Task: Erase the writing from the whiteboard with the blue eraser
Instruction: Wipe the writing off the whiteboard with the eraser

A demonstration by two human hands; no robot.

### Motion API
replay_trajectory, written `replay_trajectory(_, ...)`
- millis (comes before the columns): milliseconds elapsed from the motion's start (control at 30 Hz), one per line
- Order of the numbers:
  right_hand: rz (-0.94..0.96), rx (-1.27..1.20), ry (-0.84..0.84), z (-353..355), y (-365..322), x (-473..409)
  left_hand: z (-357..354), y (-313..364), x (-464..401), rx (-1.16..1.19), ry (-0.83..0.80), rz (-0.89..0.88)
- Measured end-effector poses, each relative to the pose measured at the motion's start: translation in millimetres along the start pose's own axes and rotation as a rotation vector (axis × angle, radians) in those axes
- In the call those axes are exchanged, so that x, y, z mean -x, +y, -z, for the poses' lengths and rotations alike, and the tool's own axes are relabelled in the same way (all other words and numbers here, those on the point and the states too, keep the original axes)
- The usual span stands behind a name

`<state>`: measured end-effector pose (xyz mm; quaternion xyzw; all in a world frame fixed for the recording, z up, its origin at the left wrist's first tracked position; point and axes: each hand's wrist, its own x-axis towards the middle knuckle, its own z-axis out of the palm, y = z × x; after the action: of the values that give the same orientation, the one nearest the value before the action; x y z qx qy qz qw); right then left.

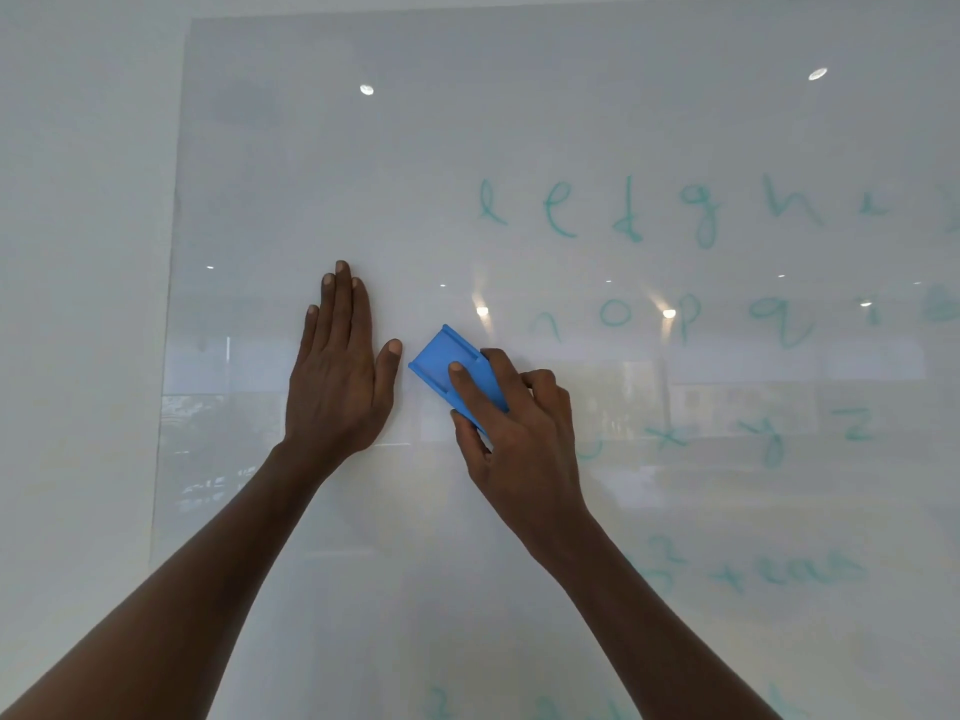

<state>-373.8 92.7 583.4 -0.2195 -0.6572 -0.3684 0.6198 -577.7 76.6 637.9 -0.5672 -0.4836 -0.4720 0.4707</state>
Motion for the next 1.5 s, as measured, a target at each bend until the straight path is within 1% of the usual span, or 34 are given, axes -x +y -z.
replay_trajectory(600, 0.024, 0.065, -0.012, 5.0, 9.1, -24.5, -1.0, 2.8, 2.2, 0.019, 0.006, 0.01)
replay_trajectory(733, -0.005, 0.071, 0.008, 14.4, 27.6, -31.0, 1.1, 4.9, 2.5, 0.018, 0.003, 0.017)
replay_trajectory(900, -0.032, 0.081, 0.075, 35.5, 74.9, -38.2, 1.7, 5.3, 2.4, -0.005, 0.003, 0.022)
replay_trajectory(1067, -0.116, 0.113, 0.134, 57.1, 130.8, -35.0, 0.5, 4.7, 3.2, -0.014, 0.003, 0.018)
replay_trajectory(1233, -0.187, 0.1, 0.178, 69.5, 161.5, -29.1, 1.2, 4.4, 2.9, -0.019, -0.001, 0.019)
replay_trajectory(1367, -0.275, 0.095, 0.244, 77.4, 173.4, -20.8, 0.8, 5.1, 3.0, -0.019, 0.001, 0.022)
replay_trajectory(1500, -0.423, 0.077, 0.325, 69.2, 162.1, -20.2, 0.7, 5.6, 3.5, -0.018, 0.007, 0.026)
